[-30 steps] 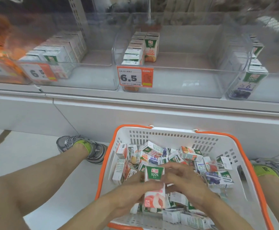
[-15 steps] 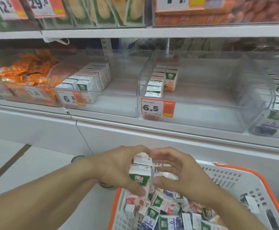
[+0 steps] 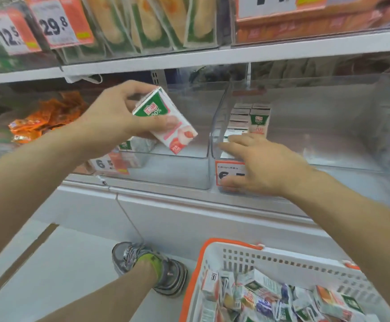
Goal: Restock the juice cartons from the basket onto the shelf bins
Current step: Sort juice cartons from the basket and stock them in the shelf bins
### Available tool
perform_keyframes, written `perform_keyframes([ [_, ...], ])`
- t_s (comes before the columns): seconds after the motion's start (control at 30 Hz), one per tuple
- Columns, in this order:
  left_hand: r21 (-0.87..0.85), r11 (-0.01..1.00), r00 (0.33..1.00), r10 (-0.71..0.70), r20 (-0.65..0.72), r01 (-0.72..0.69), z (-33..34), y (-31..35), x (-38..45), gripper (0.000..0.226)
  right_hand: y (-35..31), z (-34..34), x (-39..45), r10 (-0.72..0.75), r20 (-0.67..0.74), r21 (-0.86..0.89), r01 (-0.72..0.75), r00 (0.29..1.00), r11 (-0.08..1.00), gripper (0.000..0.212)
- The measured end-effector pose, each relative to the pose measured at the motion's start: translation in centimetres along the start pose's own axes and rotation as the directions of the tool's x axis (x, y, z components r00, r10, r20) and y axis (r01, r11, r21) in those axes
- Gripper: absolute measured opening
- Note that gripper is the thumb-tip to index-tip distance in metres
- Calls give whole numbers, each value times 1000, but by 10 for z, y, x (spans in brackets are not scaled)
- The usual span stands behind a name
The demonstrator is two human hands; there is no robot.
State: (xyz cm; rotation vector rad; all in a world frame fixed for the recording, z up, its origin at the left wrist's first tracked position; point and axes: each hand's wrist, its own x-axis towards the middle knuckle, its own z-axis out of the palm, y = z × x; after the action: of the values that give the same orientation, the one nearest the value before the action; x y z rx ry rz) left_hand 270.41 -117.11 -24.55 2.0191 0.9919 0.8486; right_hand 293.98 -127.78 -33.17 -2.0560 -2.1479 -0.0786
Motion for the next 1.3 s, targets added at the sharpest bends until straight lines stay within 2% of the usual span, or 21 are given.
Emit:
perform_keyframes([
  [0.17,184,983,999,34,-18,-30,-3,-21,54,75,-2,7,0,29,-44,-73,-32,999,997,68],
  [0.23,294,954,998,56,15,-57,2,-32,77,81,-3,8,-1,28,-58,-70,-32,998,997,67],
  [0.37,367,928,994,32,102,-67,14,-58,122,89,-4,11,-1,26,-60,-83,-31,998,996,69],
  [0.5,562,811,969,23,245,-162,26,-77,154,84,-4,11,-3,26,-50,-73,-30,998,997,70],
  [0.57,615,775,966,-26,258,-144,27,-89,167,84,-5,12,-3,19,-51,-73,-23,999,997,72],
  [0.77,724,688,970,-140,197,-48,16,-123,189,100,-8,7,1,63,-28,-75,-65,998,995,73],
  [0.87,757,652,972,-142,187,-50,11,-134,193,96,-10,9,3,111,-61,-91,-116,992,989,71],
  [0.93,773,632,977,-119,174,-61,11,-139,194,91,-8,9,3,187,-5,-64,-187,982,980,67],
  [1.03,871,484,993,-26,113,-86,17,-142,194,80,-4,16,0,211,-22,-72,-212,977,975,67],
  [1.13,912,409,999,-2,33,-29,25,-147,196,70,-10,11,1,171,-19,-8,-171,985,985,65],
  [1.2,922,388,1000,-24,-2,11,27,-153,198,71,-10,10,3,123,-76,-77,-129,989,989,67],
  [1.3,922,386,999,-40,-24,37,26,-154,199,76,-12,8,2,100,-38,-102,-104,994,989,74],
])
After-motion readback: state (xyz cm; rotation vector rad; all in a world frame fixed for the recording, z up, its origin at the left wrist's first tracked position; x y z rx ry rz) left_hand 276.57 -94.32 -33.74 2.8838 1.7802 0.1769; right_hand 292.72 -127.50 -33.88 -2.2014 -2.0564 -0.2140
